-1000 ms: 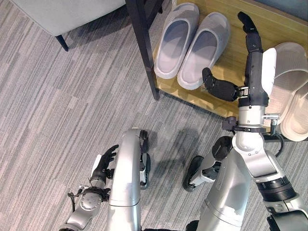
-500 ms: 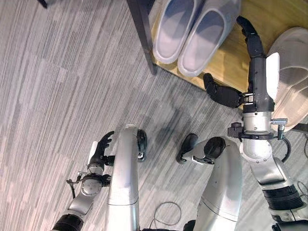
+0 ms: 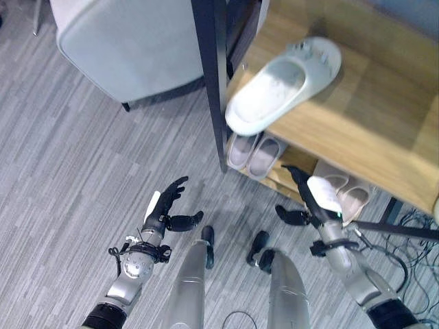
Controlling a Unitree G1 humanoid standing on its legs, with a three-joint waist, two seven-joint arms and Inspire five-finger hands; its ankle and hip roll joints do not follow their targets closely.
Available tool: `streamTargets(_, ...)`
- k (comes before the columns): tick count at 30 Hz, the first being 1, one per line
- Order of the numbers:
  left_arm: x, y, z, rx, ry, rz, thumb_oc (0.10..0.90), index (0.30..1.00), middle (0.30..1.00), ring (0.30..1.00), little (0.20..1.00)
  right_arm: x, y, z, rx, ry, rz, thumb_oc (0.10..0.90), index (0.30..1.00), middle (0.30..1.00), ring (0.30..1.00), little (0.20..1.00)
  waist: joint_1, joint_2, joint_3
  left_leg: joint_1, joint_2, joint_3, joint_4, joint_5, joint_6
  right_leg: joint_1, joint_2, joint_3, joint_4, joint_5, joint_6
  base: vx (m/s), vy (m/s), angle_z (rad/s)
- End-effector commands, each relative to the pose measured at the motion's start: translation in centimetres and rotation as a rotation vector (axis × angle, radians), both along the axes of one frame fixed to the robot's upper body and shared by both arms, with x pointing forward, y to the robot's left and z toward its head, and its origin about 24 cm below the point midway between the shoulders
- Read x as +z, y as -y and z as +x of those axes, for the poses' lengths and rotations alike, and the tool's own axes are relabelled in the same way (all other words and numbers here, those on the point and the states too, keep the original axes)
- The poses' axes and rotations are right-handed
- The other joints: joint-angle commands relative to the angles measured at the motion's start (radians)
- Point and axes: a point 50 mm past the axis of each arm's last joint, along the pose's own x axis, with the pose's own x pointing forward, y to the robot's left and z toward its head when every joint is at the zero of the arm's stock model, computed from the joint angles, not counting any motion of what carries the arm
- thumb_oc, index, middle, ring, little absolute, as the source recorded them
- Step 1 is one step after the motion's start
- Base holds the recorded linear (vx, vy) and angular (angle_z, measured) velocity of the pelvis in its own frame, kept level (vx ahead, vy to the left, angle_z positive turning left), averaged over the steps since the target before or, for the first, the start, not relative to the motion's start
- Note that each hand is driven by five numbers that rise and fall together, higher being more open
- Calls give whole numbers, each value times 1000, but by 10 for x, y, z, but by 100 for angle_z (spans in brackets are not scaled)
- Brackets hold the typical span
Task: Arrange the slippers neatly on the shoe rack.
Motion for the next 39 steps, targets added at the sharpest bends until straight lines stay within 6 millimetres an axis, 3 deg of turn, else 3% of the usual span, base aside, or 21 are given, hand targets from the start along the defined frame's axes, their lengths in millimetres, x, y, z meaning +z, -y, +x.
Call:
streamTargets(1, -4, 2, -17, -88, -2, 21, 800, 900, 900, 900, 900, -35, 10, -19, -40, -138, -13, 800, 900, 900, 900, 900, 14, 3, -103, 219, -8, -11, -403, 208, -68, 301, 59, -35, -254, 40, 72, 86, -28, -5)
streamTargets(2, -4, 2, -17, -88, -2, 21, 800, 900, 900, 900, 900, -35, 9, -19, -39, -138, -13, 800, 900, 900, 900, 900, 14, 4, -97, 230, -7, -11, -411, 211, -68, 313, 61, -35, -263, 44, 72, 162, -53, -6)
streamTargets(8, -13, 2, -23, -130, -62, 50, 800, 900, 900, 900, 900, -93, 23, -56, -168, -420, 0, 800, 900, 900, 900, 900, 11, 9, -186, 445, 10, 30, -602, 268, -98, 509, 107, -29, -485, 116, 115, 144, -45, -10)
streamTargets(12, -15, 4, -27, -163, -81, 58, 800, 900, 900, 900, 900, -117, 21, -83, -227, -552, 57, 800, 900, 900, 900, 900, 1, 9, -244, 520, 7, 51, -615, 250, -106, 599, 123, -16, -578, 140, 126, 146, -60, -10)
streamTargets(18, -16, 17, -32, -237, -96, 40, 800, 900, 900, 900, 900, -141, 16, -113, -298, -685, 98, 800, 900, 900, 900, 900, -12, 19, -271, 583, 10, 79, -615, 233, -115, 668, 131, 6, -638, 155, 143, 71, -56, -14)
streamTargets(28, 2, 38, -34, -350, -36, -30, 800, 900, 900, 900, 900, -154, 14, -139, -340, -774, 102, 800, 900, 900, 900, 900, -25, 46, -266, 622, 20, 105, -615, 223, -117, 686, 135, 33, -638, 155, 157, 1, -24, -9)
streamTargets(39, 64, 60, -18, -415, 221, -194, 800, 900, 900, 900, 900, -159, 6, -147, -327, -798, 98, 800, 900, 900, 900, 900, -21, 48, -268, 635, 29, 119, -615, 217, -120, 690, 134, 32, -638, 165, 166, -9, -7, -1)
